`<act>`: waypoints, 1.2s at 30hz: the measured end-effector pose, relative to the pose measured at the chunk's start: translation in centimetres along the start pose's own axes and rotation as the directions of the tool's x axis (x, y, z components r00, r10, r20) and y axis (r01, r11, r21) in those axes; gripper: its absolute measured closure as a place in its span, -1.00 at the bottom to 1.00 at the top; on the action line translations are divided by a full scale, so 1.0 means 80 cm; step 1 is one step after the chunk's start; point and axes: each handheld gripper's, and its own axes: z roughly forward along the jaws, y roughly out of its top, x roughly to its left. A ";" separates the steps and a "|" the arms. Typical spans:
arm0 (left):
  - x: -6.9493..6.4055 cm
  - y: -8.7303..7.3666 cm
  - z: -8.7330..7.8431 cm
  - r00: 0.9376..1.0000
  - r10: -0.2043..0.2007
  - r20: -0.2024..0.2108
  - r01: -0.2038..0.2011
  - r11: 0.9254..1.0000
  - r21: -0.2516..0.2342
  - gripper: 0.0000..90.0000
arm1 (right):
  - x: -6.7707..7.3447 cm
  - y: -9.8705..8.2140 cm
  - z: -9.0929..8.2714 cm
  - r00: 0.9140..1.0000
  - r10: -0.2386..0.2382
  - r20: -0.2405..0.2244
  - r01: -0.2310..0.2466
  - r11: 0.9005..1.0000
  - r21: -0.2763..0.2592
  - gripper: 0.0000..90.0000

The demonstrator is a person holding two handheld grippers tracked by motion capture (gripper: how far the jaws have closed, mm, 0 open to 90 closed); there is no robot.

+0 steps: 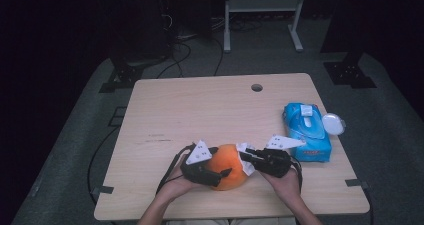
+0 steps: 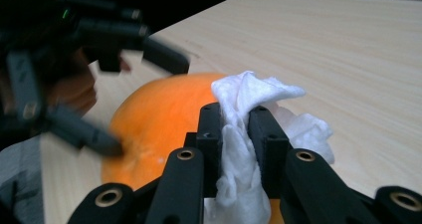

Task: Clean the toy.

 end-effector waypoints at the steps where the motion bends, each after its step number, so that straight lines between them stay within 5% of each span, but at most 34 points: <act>1: 0.004 -0.001 0.001 1.000 0.000 -0.024 0.000 1.000 0.007 -0.76 | 0.001 0.000 0.000 1.000 -0.007 -0.013 0.007 1.000 0.008 0.70; 6: 0.014 -0.020 0.015 0.991 -0.119 0.057 0.117 0.993 0.033 -0.71 | 0.007 0.000 0.002 0.999 -0.031 -0.012 0.032 0.999 0.024 0.70; 10: 0.002 -0.009 0.011 0.999 0.000 -0.034 0.001 1.000 0.022 -0.16 | 0.002 0.000 0.002 1.000 -0.002 -0.006 0.002 1.000 0.010 0.69; 15: -0.014 0.004 0.014 0.979 0.150 -0.135 -0.157 0.987 -0.039 -0.06 | -0.007 0.005 -0.008 1.000 0.022 0.012 -0.021 0.999 -0.038 0.69; 18: -0.025 0.003 0.019 0.973 0.212 -0.091 -0.216 0.976 -0.040 -0.10 | -0.005 0.014 -0.015 1.000 0.011 0.013 -0.010 0.996 -0.084 0.69; 20: -0.031 0.003 0.019 0.974 0.219 -0.056 -0.221 0.974 -0.043 -0.21 | -0.003 0.014 -0.014 1.000 -0.001 0.018 0.002 0.997 -0.078 0.69; 21: -0.030 0.004 0.017 0.977 0.207 -0.041 -0.209 0.977 -0.042 -0.33 | -0.005 0.010 -0.011 1.000 -0.004 0.021 0.005 0.998 -0.064 0.69; 24: -0.013 0.004 0.008 0.998 0.068 -0.013 -0.069 0.995 -0.071 -0.56 | -0.009 0.000 -0.007 1.000 0.004 0.026 -0.003 0.999 -0.041 0.70; 26: -0.002 -0.001 0.008 1.000 -0.013 -0.023 0.012 0.998 -0.058 -0.72 | -0.006 -0.001 -0.007 0.999 -0.015 0.037 0.016 0.999 -0.033 0.70; 29: 0.005 -0.013 0.015 0.997 -0.071 0.040 0.072 0.997 -0.011 -0.70 | 0.003 0.001 -0.007 0.998 -0.050 0.030 0.051 0.999 -0.015 0.70; 32: -0.004 -0.012 0.011 0.999 0.035 0.010 -0.034 0.999 -0.035 -0.31 | 0.014 0.009 -0.006 0.996 -0.081 0.020 0.082 0.996 -0.020 0.70; 36: -0.022 -0.002 0.010 0.988 0.152 -0.007 -0.152 0.987 -0.044 -0.22 | 0.016 0.018 -0.011 0.995 -0.098 0.022 0.099 0.994 -0.048 0.69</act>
